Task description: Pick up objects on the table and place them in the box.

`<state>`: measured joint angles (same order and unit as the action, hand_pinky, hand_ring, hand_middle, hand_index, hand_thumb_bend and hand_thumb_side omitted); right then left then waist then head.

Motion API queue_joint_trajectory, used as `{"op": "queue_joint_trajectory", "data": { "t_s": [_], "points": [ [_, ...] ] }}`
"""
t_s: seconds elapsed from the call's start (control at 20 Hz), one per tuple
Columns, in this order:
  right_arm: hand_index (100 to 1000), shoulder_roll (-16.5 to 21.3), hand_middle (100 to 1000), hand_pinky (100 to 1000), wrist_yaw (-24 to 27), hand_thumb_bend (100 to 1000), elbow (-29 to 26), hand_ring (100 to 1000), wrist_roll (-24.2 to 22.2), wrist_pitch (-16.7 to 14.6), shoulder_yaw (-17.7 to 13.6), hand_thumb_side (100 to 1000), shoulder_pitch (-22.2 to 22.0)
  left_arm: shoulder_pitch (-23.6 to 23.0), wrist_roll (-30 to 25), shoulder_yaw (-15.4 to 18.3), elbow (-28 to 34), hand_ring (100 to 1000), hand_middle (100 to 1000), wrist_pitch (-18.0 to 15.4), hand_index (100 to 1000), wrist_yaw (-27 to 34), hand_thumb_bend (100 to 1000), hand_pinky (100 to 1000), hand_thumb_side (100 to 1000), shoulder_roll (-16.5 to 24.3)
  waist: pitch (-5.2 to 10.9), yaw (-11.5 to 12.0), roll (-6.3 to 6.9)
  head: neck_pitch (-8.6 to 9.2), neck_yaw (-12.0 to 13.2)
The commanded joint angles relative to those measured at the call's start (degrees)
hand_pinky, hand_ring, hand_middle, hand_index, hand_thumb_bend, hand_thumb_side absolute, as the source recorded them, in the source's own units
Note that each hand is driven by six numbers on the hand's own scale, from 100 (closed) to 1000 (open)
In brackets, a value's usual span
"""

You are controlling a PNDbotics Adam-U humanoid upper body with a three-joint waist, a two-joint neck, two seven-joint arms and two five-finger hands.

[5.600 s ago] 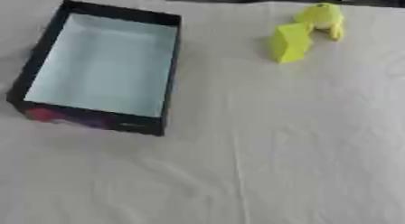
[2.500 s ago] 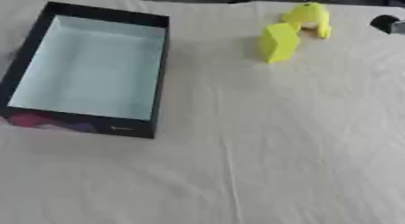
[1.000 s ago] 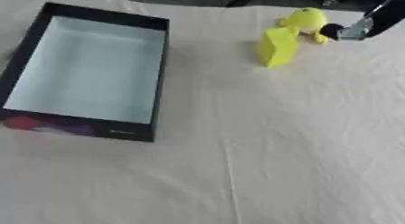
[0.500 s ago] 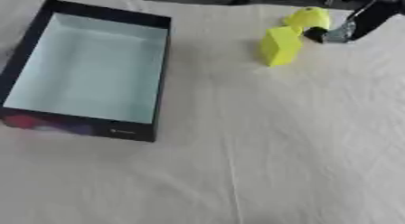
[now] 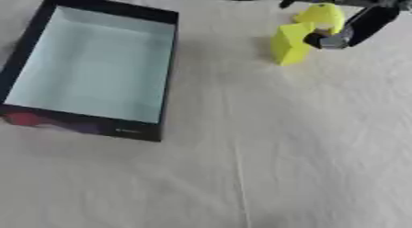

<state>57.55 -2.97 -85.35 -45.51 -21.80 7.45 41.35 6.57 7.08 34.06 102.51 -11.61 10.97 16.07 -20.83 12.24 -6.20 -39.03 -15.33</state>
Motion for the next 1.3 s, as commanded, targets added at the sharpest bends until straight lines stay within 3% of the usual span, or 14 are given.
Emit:
{"op": "queue_joint_trajectory", "data": {
  "t_s": [0.05, 0.8, 1.3],
  "points": [
    [921, 1.1, 1000, 1000, -0.7, 192, 0.3, 1000, -2.1, -1.6, -0.5, 304, 0.7, 0.4, -0.3, 0.3, 0.9, 562, 710, -0.2, 737, -0.1, 225, 647, 565, 0.9, 0.65, 0.1, 0.16, 0.84, -0.3],
    [925, 0.1, 1000, 1000, -5.9, 273, 3.0, 1000, 0.0, -2.5, -1.3, 350, 0.2, 0.6, -0.6, 0.4, 0.6, 560, 712, -0.5, 737, -0.4, 209, 651, 574, 0.2, -0.62, 0.5, -0.06, 1.61, -0.8],
    [914, 0.6, 1000, 1000, -8.7, 356, 2.8, 1000, 3.3, -1.6, -2.6, 307, -1.9, 0.8, -0.9, 0.4, 0.4, 558, 711, -0.8, 730, -0.6, 198, 652, 569, -0.2, -1.58, 0.7, -0.23, 2.08, -0.9]
  ]
}}
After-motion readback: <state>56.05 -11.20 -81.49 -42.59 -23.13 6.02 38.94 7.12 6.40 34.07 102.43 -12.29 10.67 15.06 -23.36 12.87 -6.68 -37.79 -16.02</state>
